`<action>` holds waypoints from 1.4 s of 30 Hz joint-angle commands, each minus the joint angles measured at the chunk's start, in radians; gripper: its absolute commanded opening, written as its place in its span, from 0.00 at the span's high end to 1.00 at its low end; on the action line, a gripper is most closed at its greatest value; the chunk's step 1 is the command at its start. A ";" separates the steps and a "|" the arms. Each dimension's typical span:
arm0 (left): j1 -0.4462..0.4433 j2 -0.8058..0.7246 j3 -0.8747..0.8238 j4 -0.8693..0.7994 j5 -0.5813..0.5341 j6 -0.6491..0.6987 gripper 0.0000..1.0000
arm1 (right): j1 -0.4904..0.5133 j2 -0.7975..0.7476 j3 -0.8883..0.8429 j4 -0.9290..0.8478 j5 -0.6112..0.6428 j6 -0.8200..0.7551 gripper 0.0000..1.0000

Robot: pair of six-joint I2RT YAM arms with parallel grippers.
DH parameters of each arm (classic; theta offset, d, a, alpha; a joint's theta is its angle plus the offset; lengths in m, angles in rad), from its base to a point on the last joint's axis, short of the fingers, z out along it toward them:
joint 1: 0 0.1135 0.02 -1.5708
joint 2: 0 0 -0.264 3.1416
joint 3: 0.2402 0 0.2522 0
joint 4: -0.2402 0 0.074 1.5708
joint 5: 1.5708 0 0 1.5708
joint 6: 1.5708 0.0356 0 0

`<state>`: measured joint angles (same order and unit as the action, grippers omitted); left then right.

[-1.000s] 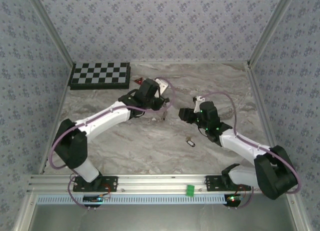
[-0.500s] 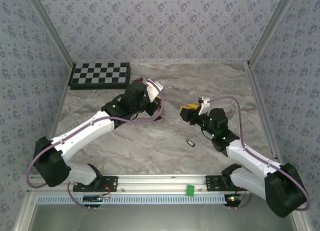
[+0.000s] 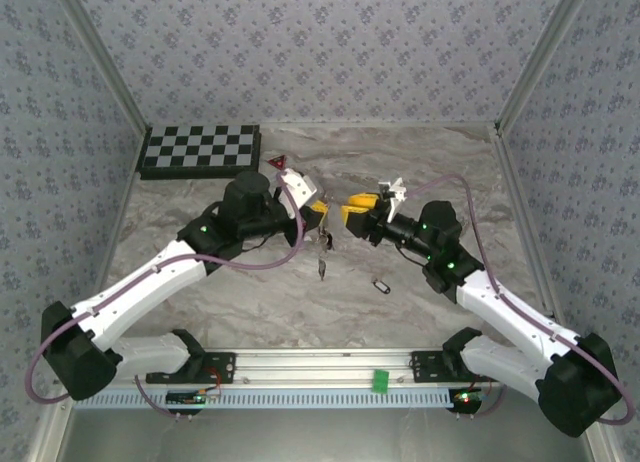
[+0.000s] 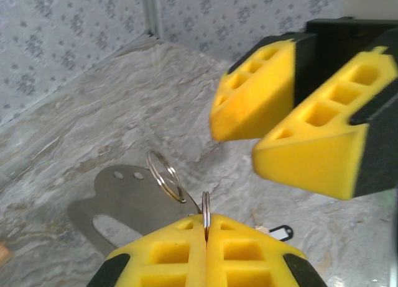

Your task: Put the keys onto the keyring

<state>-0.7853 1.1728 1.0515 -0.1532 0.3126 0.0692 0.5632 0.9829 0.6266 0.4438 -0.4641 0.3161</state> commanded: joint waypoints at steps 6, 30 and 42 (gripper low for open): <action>0.053 -0.052 -0.010 0.111 0.228 -0.068 1.00 | -0.014 0.005 0.079 -0.046 -0.192 -0.023 0.62; 0.109 -0.011 0.016 0.146 0.404 -0.165 1.00 | -0.056 0.103 0.152 0.129 -0.411 0.097 0.68; 0.109 -0.009 0.023 0.153 0.421 -0.177 1.00 | -0.057 0.150 0.158 0.165 -0.451 0.122 0.80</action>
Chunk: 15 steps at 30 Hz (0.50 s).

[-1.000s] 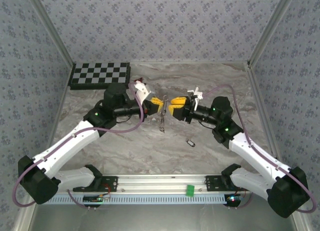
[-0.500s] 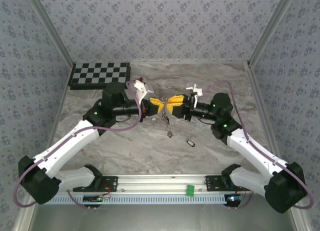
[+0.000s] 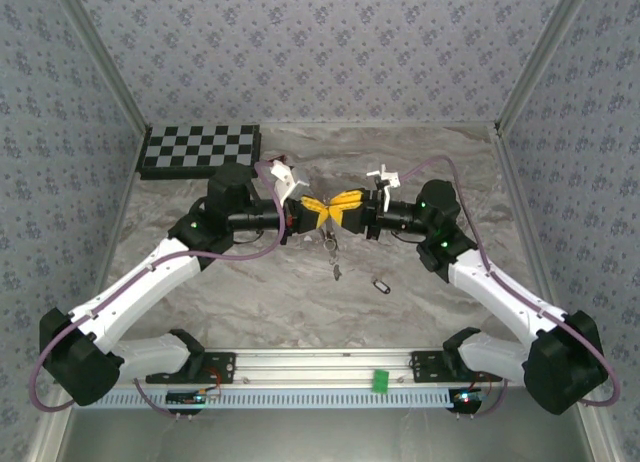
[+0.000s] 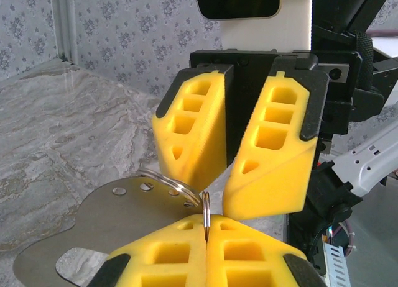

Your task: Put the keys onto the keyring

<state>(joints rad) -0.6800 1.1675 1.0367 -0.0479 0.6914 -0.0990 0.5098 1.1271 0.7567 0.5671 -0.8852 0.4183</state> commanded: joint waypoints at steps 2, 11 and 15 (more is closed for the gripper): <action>0.003 -0.003 0.038 0.049 0.040 -0.010 1.00 | -0.004 0.008 0.029 0.047 -0.040 0.023 0.81; 0.009 -0.003 0.043 0.058 0.051 -0.032 0.98 | -0.007 -0.001 0.013 0.039 -0.043 0.017 1.00; 0.019 -0.006 0.038 0.048 0.053 -0.037 0.86 | -0.022 -0.016 0.002 0.065 -0.014 0.041 1.00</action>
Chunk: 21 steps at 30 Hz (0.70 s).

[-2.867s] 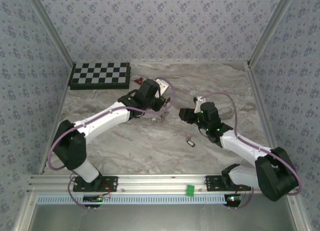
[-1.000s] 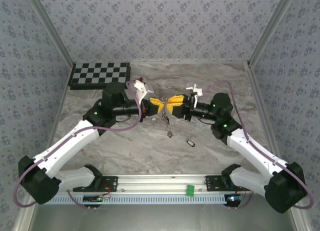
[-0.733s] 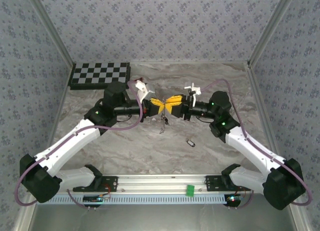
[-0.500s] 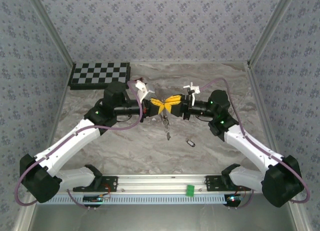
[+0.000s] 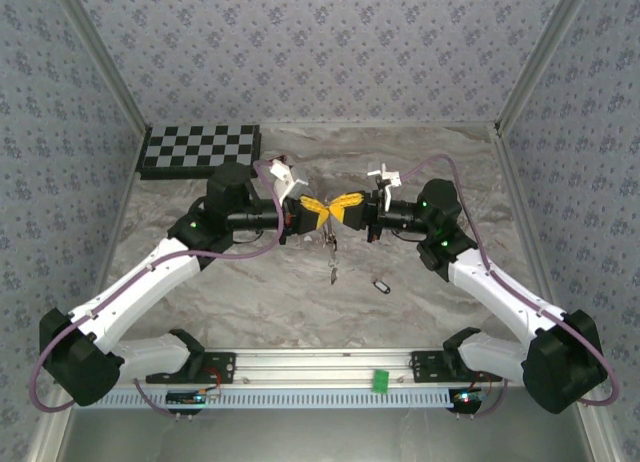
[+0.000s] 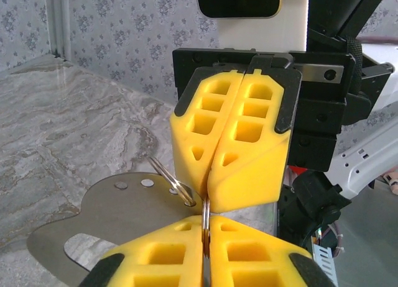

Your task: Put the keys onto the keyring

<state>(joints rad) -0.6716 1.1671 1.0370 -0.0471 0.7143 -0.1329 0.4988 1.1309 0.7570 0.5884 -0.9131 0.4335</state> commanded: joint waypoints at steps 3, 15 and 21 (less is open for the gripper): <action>0.015 -0.007 0.028 0.052 0.028 -0.004 0.86 | -0.018 -0.025 -0.002 0.066 0.014 0.044 1.00; 0.016 0.009 0.025 0.080 0.043 -0.023 1.00 | -0.007 -0.007 0.003 0.047 0.007 0.032 1.00; 0.016 0.003 0.011 0.110 0.056 -0.040 1.00 | -0.005 -0.003 -0.002 0.018 0.024 0.007 0.79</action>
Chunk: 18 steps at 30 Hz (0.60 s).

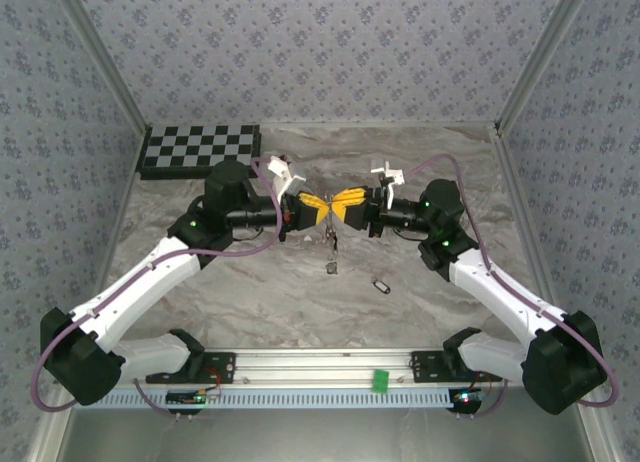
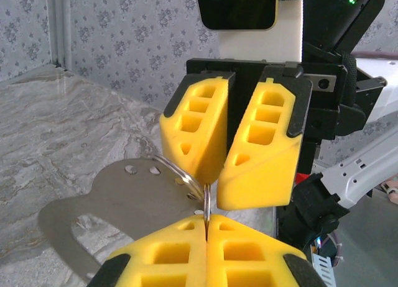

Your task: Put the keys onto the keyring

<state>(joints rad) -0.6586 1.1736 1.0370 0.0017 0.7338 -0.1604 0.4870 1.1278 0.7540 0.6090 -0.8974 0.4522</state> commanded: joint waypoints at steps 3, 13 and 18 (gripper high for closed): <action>0.002 -0.002 0.011 0.060 0.038 -0.012 1.00 | 0.007 0.004 0.002 -0.002 0.005 -0.014 0.80; 0.003 0.004 0.011 0.067 0.040 -0.016 1.00 | 0.013 0.019 0.011 -0.009 -0.025 -0.022 1.00; 0.006 -0.002 0.008 0.068 0.030 -0.024 0.87 | 0.006 0.002 0.002 -0.001 0.011 -0.005 1.00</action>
<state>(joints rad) -0.6521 1.1801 1.0367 0.0044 0.7364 -0.1799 0.4911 1.1370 0.7544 0.6056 -0.9024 0.4370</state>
